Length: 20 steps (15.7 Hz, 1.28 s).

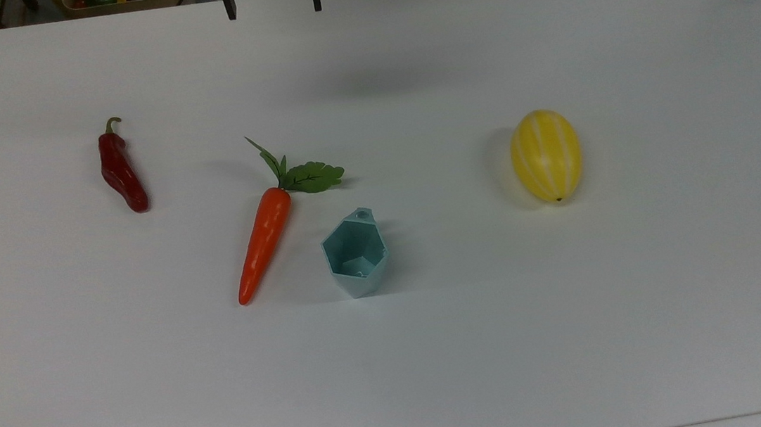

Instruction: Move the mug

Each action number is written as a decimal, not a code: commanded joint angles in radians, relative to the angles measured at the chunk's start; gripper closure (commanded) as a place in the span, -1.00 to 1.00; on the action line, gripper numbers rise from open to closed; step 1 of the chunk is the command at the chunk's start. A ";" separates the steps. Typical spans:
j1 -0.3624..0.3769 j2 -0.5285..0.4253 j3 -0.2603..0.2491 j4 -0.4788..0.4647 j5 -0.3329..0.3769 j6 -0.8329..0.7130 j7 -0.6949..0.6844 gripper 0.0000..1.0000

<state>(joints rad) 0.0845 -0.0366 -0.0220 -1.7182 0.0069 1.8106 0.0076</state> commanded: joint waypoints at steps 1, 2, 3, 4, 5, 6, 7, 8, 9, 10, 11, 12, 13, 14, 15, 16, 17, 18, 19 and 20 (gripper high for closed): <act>0.020 -0.019 -0.019 -0.027 -0.010 0.018 -0.011 -1.00; 0.020 -0.019 -0.019 -0.028 -0.010 0.018 -0.011 -1.00; 0.020 -0.019 -0.019 -0.028 -0.010 0.018 -0.011 -1.00; 0.020 -0.019 -0.019 -0.028 -0.010 0.018 -0.011 -1.00; 0.020 -0.019 -0.019 -0.028 -0.010 0.016 -0.009 -1.00; 0.020 -0.019 -0.019 -0.028 -0.010 0.018 -0.008 -1.00; 0.020 -0.019 -0.019 -0.028 -0.010 0.019 -0.008 -1.00; 0.018 -0.019 -0.019 -0.028 -0.010 0.016 -0.009 -1.00; 0.018 -0.019 -0.019 -0.028 -0.010 0.015 -0.011 -1.00; 0.018 -0.019 -0.019 -0.026 -0.008 0.016 -0.009 -1.00; 0.018 -0.019 -0.019 -0.026 -0.008 0.018 -0.009 -1.00; 0.018 -0.017 -0.019 -0.026 -0.008 0.021 -0.015 -1.00; 0.018 -0.011 -0.019 -0.027 -0.008 0.024 -0.018 -1.00; 0.018 -0.008 -0.019 -0.028 -0.010 0.026 -0.018 -1.00; 0.018 -0.008 -0.019 -0.028 -0.010 0.026 -0.018 -1.00; 0.018 -0.008 -0.019 -0.024 -0.010 0.026 -0.017 -1.00; 0.018 -0.006 -0.019 -0.023 -0.008 0.029 -0.015 -1.00; 0.018 -0.005 -0.019 -0.021 -0.008 0.042 -0.015 -1.00; 0.018 -0.005 -0.019 -0.023 -0.008 0.067 -0.012 -1.00; 0.018 -0.002 -0.019 -0.023 -0.008 0.088 -0.008 -1.00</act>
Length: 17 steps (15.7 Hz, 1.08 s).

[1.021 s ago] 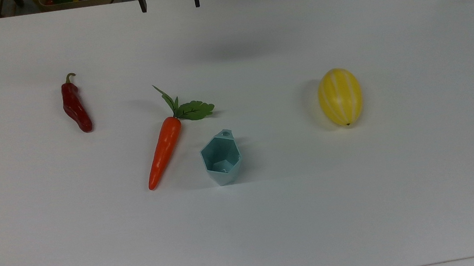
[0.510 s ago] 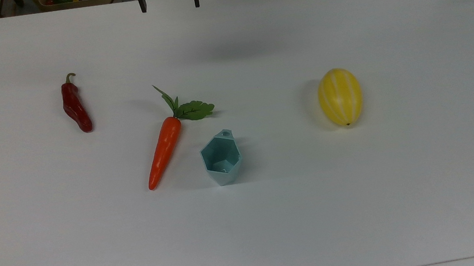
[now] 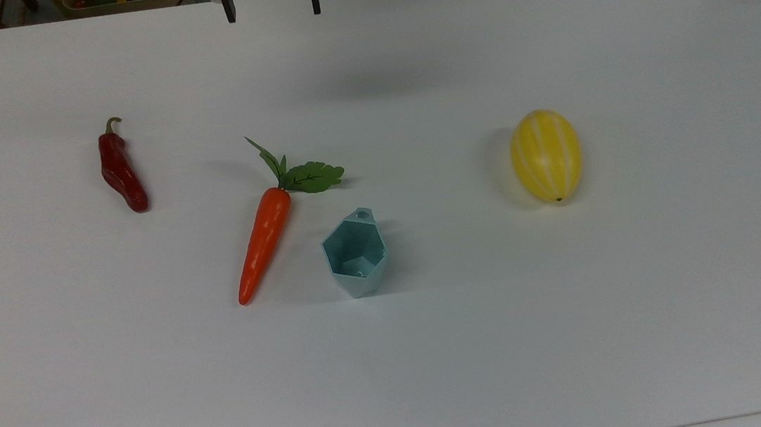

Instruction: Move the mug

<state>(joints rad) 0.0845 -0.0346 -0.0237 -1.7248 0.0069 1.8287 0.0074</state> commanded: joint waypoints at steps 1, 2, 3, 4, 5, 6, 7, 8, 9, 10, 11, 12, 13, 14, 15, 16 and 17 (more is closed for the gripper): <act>0.018 0.008 -0.018 -0.016 -0.007 0.084 -0.004 -1.00; 0.020 0.018 -0.018 -0.015 -0.007 0.095 -0.004 -1.00; 0.021 0.030 -0.018 -0.015 -0.007 0.116 -0.004 -1.00; 0.021 0.045 -0.018 -0.013 -0.001 0.132 -0.001 -1.00; 0.021 0.056 -0.018 -0.013 0.004 0.142 -0.001 -1.00; 0.020 0.070 -0.018 -0.012 0.008 0.155 -0.001 -1.00; 0.021 0.079 -0.018 -0.010 0.008 0.171 0.000 -1.00; 0.021 0.085 -0.016 -0.012 0.008 0.191 0.000 -1.00; 0.023 0.100 -0.016 -0.013 0.010 0.210 0.002 -1.00; 0.024 0.113 -0.016 -0.013 0.011 0.230 0.002 -1.00; 0.026 0.127 -0.016 -0.016 0.011 0.257 0.003 -1.00; 0.027 0.140 -0.016 -0.019 0.011 0.286 0.022 -1.00; 0.029 0.151 -0.016 -0.019 0.011 0.316 0.057 -1.00; 0.032 0.168 -0.015 -0.021 0.010 0.343 0.097 -1.00; 0.032 0.180 -0.012 -0.021 0.008 0.366 0.136 -1.00; 0.034 0.193 -0.012 -0.024 0.007 0.383 0.163 -1.00; 0.043 0.202 -0.010 -0.029 0.004 0.403 0.178 -1.00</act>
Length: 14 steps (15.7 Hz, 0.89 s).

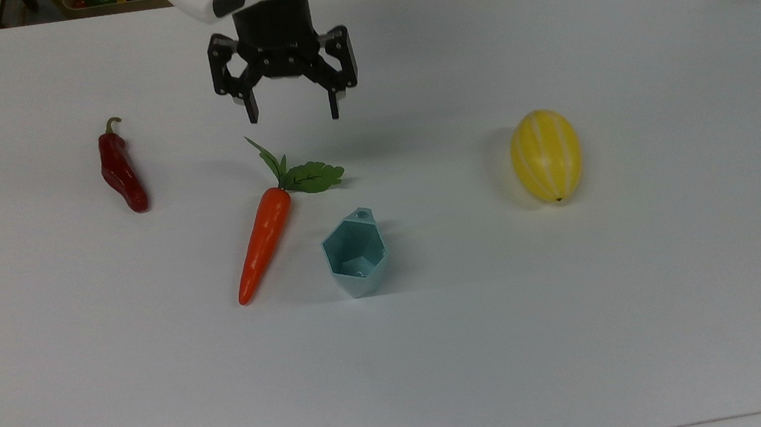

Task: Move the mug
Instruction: 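Lower the open gripper onto the rim of the light-blue mug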

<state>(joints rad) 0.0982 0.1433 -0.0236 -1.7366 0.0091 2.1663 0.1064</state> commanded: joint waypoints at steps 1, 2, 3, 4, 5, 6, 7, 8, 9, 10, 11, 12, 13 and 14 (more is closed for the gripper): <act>0.038 0.033 -0.010 -0.021 -0.001 0.087 0.091 -1.00; 0.044 0.047 -0.010 -0.027 -0.004 0.107 0.108 -1.00; 0.048 0.058 -0.010 -0.029 -0.008 0.122 0.125 -1.00; 0.051 0.074 -0.010 -0.029 -0.009 0.136 0.139 -1.00; 0.060 0.088 -0.010 -0.029 -0.009 0.151 0.150 -1.00; 0.064 0.102 -0.010 -0.029 -0.012 0.167 0.159 -1.00; 0.070 0.116 -0.010 -0.029 -0.018 0.179 0.162 -1.00; 0.074 0.130 -0.010 -0.030 -0.026 0.191 0.168 -1.00; 0.075 0.146 -0.010 -0.030 -0.032 0.208 0.171 -1.00; 0.075 0.160 -0.010 -0.030 -0.034 0.227 0.177 -1.00; 0.078 0.177 -0.010 -0.030 -0.038 0.240 0.180 -0.99; 0.086 0.194 -0.012 -0.029 -0.041 0.253 0.180 -0.95; 0.089 0.205 -0.012 -0.029 -0.047 0.268 0.180 -0.92; 0.090 0.216 -0.012 -0.029 -0.052 0.279 0.182 -0.87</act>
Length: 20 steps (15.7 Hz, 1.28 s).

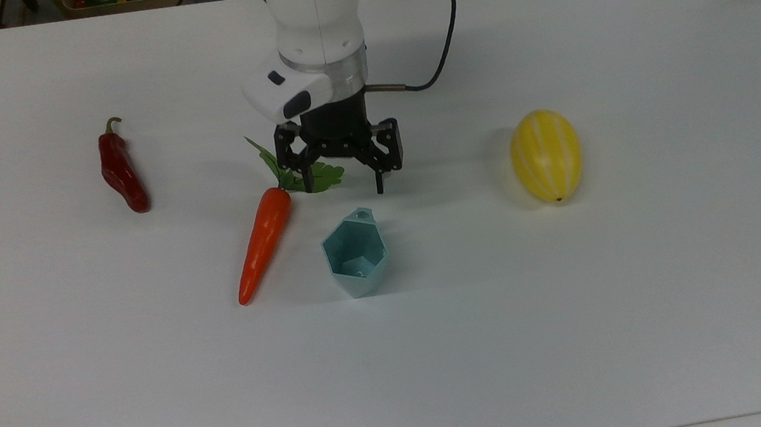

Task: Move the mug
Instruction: 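Lower the open gripper onto the rim of the light-blue mug, then close the gripper on the mug's rim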

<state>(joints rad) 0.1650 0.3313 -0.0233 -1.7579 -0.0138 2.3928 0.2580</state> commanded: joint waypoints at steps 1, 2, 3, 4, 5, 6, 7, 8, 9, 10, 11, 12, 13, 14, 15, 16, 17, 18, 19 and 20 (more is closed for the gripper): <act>0.024 0.035 -0.010 -0.006 -0.031 0.063 0.030 -0.86; 0.024 0.046 -0.010 -0.006 -0.029 0.077 0.032 -0.83; 0.024 0.052 -0.010 -0.006 -0.029 0.092 0.030 -0.80; 0.024 0.064 -0.010 -0.006 -0.029 0.109 0.032 -0.79; 0.024 0.074 -0.010 -0.006 -0.028 0.121 0.032 -0.78; 0.024 0.078 -0.010 -0.006 -0.029 0.127 0.030 -0.76; 0.024 0.089 -0.010 -0.005 -0.029 0.129 0.030 -0.72; 0.024 0.094 -0.010 -0.003 -0.029 0.129 0.030 -0.68; 0.024 0.095 -0.010 -0.002 -0.031 0.129 0.030 -0.64; 0.024 0.097 -0.010 -0.002 -0.031 0.129 0.030 -0.64; 0.025 0.098 -0.010 -0.002 -0.031 0.129 0.030 -0.60; 0.024 0.104 -0.010 0.000 -0.031 0.131 0.030 -0.55; 0.025 0.107 -0.010 0.002 -0.034 0.131 0.030 -0.42; 0.025 0.112 -0.010 0.002 -0.038 0.131 0.030 -0.31; 0.025 0.115 -0.010 0.002 -0.040 0.131 0.030 -0.20; 0.025 0.115 -0.010 0.002 -0.041 0.131 0.030 -0.08; 0.025 0.117 -0.010 0.002 -0.046 0.131 0.030 0.03; 0.025 0.117 -0.010 0.002 -0.046 0.131 0.030 0.14; 0.025 0.117 -0.010 0.002 -0.046 0.131 0.030 0.26; 0.025 0.117 -0.010 0.002 -0.046 0.132 0.030 0.31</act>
<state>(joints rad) 0.1751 0.4436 -0.0233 -1.7571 -0.0347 2.4986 0.2614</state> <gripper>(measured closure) 0.590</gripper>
